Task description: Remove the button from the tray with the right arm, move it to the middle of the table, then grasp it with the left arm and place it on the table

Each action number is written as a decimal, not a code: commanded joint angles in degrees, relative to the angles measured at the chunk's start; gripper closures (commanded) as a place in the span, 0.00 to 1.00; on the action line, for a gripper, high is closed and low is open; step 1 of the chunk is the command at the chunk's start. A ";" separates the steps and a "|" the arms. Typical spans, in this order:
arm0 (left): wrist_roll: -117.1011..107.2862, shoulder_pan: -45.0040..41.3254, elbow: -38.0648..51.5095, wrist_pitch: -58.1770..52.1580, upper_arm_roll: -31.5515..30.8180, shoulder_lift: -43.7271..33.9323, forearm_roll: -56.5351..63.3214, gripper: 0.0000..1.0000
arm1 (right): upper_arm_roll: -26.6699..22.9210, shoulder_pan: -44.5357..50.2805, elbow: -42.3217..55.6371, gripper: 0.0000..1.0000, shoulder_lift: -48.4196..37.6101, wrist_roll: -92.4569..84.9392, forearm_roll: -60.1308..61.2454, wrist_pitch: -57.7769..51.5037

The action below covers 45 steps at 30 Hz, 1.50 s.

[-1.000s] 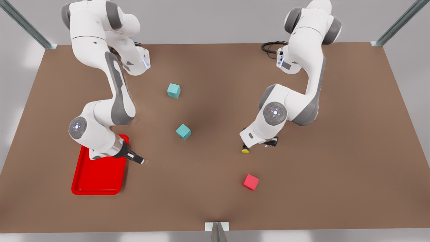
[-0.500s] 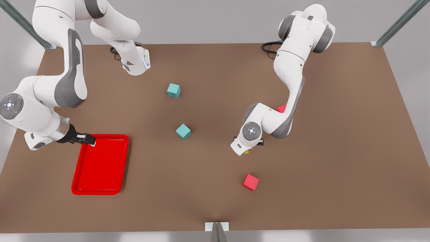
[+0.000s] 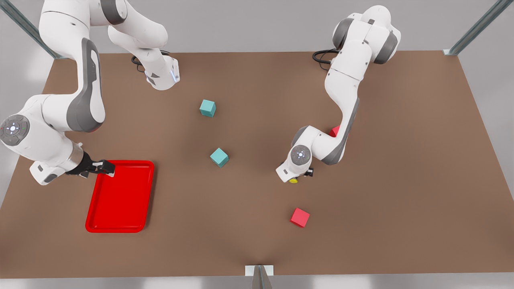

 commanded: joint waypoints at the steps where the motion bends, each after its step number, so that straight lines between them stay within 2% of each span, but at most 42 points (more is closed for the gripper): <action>1: 8.01 0.27 0.18 3.32 -0.01 0.03 -0.05 0.00 | 0.12 -0.12 -1.51 0.00 -1.64 -6.04 -0.82 0.41; 6: 7.13 0.53 0.01 3.41 -0.01 0.65 -0.22 0.00 | 0.04 -0.56 -0.73 0.00 -1.55 -6.30 -0.91 -0.03; 8: 6.95 0.53 -0.17 3.32 0.08 0.82 -0.31 0.00 | -0.05 -0.39 3.32 0.00 -0.06 -6.56 -0.91 -4.25; 14: 4.58 -0.35 -4.21 3.32 0.08 -0.58 0.04 0.00 | 0.21 0.93 2.88 0.00 0.03 -5.86 -3.19 -3.64; 35: 4.14 -0.08 -4.12 6.48 0.08 2.05 -0.58 0.00 | 0.12 1.11 2.79 0.00 0.12 -5.68 -4.07 -3.28; 36: 4.05 0.00 -4.12 6.48 0.08 2.05 -0.58 0.05 | 0.12 1.20 2.79 0.00 0.12 -5.68 -4.07 -3.28; 37: 3.35 -0.08 -4.04 6.48 -0.01 2.05 -0.58 0.18 | 0.12 1.20 2.79 0.00 0.12 -5.60 -4.07 -3.20; 41: 2.74 -0.17 -3.95 6.22 0.08 1.97 -0.58 0.58 | 0.12 1.20 2.62 0.00 0.12 -5.68 -3.98 -2.49; 45: 0.63 -0.26 -3.77 4.29 0.08 1.17 -0.40 0.62 | 0.12 0.49 2.97 0.00 0.12 -5.95 -4.07 -2.49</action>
